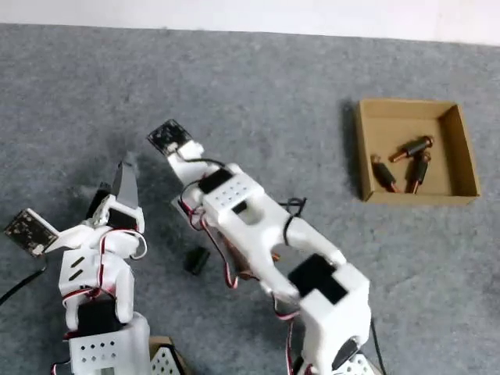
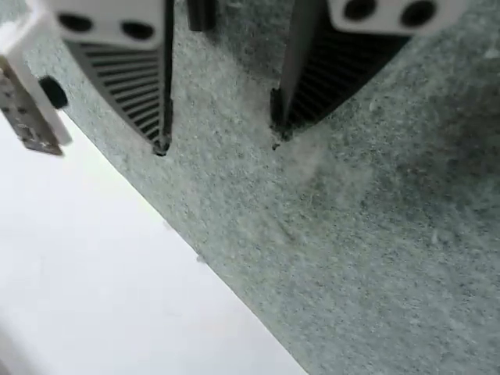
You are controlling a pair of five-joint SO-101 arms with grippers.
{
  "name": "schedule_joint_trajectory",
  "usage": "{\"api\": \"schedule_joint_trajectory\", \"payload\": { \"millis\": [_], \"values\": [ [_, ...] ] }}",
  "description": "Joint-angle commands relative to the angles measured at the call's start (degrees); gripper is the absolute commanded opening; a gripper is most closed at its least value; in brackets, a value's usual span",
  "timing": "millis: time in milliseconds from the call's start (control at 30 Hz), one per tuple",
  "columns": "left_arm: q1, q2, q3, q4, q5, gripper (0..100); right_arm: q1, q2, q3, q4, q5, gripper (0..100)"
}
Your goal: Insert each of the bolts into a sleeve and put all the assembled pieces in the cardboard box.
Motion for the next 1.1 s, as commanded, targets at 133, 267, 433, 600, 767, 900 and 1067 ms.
{"api": "schedule_joint_trajectory", "payload": {
  "millis": [133, 267, 433, 600, 767, 900, 1067],
  "values": [
    [-0.22, -0.04, 1.1, 0.09, -0.26, 20, 4.0, 7.16, -10.77, 5.93, -0.09, 22.3],
    [-0.13, -0.04, 1.1, 0.09, -0.26, 20, 4.97, 8.48, -12.53, 8.57, -0.09, 22.3],
    [-0.13, -0.04, 1.1, 0.09, -0.26, 20, 5.23, 10.51, -12.88, 8.48, -0.18, 22.3],
    [-0.13, -0.04, 1.1, 0.09, -0.26, 20, 5.23, 12.7, -13.67, 6.99, -0.26, 22.3],
    [-0.13, -0.04, 1.1, 0.09, -0.26, 20, 5.93, 14.99, -17.36, 5.05, -0.53, 22.3],
    [-0.13, -0.04, 1.1, 0.09, -0.26, 20, 5.93, 16.48, -18.24, 5.05, -0.53, 22.3],
    [-0.13, -0.04, 1.1, 0.09, -0.26, 20, 6.02, 16.92, -18.15, 5.05, -0.53, 17.6]
  ]
}}
